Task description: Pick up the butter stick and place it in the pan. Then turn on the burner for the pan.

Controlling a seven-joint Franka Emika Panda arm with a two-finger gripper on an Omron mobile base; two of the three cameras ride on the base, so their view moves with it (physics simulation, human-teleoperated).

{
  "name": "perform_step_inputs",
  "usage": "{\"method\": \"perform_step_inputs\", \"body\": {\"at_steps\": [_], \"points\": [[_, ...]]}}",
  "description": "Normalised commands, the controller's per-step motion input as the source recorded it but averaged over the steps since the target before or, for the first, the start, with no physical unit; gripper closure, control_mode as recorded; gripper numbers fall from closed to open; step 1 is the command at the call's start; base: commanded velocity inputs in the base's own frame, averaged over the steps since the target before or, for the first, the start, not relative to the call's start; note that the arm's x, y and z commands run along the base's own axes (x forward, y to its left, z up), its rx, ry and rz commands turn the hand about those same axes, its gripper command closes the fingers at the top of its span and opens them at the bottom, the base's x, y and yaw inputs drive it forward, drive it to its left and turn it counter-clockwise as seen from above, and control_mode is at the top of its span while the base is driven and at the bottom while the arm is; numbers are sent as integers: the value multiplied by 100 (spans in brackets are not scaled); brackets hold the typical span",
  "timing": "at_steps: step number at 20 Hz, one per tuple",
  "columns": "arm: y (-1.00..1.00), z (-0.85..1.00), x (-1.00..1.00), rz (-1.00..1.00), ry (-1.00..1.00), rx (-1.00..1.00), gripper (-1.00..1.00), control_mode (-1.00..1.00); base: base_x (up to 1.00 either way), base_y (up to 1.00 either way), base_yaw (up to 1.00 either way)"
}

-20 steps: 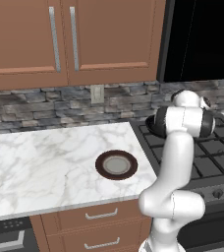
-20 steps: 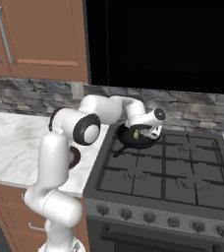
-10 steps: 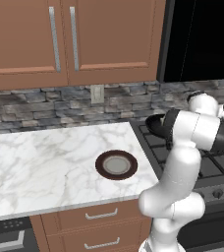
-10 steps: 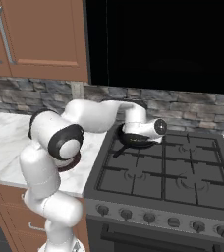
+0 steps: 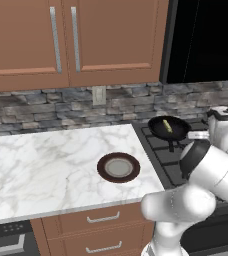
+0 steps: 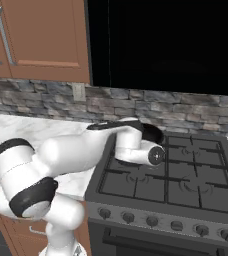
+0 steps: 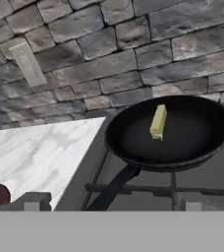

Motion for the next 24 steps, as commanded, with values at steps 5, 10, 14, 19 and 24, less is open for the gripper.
{"method": "perform_step_inputs", "body": {"at_steps": [5,10,14,19,24], "points": [[11,22,-100,-1,-17,-6,-100,-100,0,0,0],[7,8,-100,-1,-16,-7,-100,-100,0,0,0],[2,-1,-100,-2,-18,-8,-100,-100,0,0,0],[0,-34,-100,-5,-16,-7,-100,-100,0,0,0],[0,-51,-98,-4,-17,-7,-100,-100,0,0,0]]}}
